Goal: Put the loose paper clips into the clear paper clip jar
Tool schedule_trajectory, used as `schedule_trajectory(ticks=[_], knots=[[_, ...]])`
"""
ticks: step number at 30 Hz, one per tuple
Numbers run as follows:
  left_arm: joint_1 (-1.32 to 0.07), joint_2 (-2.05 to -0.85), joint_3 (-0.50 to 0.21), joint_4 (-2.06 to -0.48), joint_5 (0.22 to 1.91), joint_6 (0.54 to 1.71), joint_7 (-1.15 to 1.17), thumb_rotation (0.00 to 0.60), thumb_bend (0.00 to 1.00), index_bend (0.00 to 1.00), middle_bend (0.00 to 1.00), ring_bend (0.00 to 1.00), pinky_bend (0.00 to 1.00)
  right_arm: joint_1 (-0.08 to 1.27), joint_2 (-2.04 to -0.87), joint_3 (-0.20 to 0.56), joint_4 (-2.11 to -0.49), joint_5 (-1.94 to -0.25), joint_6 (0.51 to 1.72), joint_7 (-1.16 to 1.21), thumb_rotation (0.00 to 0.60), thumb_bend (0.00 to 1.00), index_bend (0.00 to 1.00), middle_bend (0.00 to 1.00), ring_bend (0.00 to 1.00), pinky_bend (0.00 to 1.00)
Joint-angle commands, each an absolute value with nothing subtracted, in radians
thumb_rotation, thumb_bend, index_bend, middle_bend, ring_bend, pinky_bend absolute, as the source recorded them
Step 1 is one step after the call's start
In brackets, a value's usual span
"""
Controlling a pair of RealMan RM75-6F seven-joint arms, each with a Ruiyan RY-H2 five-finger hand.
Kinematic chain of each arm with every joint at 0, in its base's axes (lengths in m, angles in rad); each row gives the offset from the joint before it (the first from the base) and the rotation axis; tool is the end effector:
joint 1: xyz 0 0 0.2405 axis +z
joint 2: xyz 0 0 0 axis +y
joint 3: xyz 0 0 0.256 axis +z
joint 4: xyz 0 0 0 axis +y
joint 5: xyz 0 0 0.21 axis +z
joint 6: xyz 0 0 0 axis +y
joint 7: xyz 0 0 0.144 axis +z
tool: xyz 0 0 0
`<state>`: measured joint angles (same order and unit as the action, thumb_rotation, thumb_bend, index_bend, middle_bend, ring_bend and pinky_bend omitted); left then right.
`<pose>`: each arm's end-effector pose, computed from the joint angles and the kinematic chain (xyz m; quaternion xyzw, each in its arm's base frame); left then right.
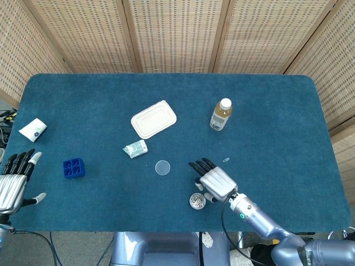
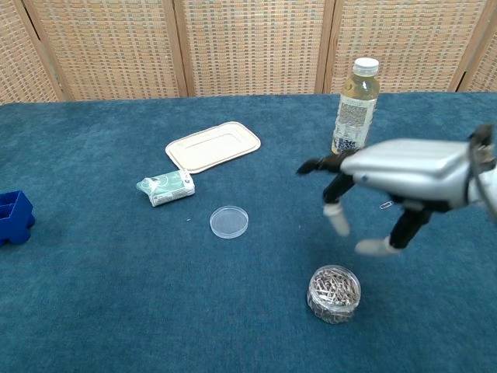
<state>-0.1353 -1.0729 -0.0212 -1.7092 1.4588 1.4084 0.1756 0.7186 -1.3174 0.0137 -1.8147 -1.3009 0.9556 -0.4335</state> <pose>-0.2978 0.1880 0.1527 -0.6392 -0.3722 -0.3292 0.5869 -0.1347 -0.2737 0.0134 0.8335 -0.2959 0.3312 0.3287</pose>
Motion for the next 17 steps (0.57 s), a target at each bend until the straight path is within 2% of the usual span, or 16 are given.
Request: schedule_trajectory(ticks=[1,4,7,9,17], knots=[[-0.131,-1.071,-0.019,-1.711,1.466,1.417,0.186,0.6,0.0,0.0,0.0,0.0,0.0,0.629,-1.249,-0.005,-1.77,-1.454,1.127,-0.371,0.6,0.29,0.43,0.02,0.0,0.0],[-0.126,-1.069,-0.015,-1.716,1.476,1.429,0.197,0.6,0.0,0.0,0.0,0.0,0.0,0.57,-1.239,-0.017,-1.702,-1.51,1.23,-0.313,0.6,0.19,0.32,0.01,0.0,0.0],[-0.118,-1.066,-0.012,-1.722,1.491,1.448,0.2,0.6,0.0,0.0,0.0,0.0,0.0,0.505,-1.216,-0.029,-1.651,-1.512,1.308,-0.245,0.6,0.01,0.12,0.0,0.0,0.0],[-0.113,-1.066,-0.009,-1.723,1.502,1.459,0.201,0.6,0.0,0.0,0.0,0.0,0.0,0.466,-1.197,-0.039,-1.631,-1.513,1.348,-0.223,0.6,0.0,0.03,0.0,0.0,0.0],[-0.086,-1.071,-0.005,-1.74,1.502,1.498,0.255,0.6,0.0,0.0,0.0,0.0,0.0,0.31,-1.161,-0.061,-1.556,-1.539,1.528,-0.202,0.6,0.0,0.0,0.0,0.0,0.0]])
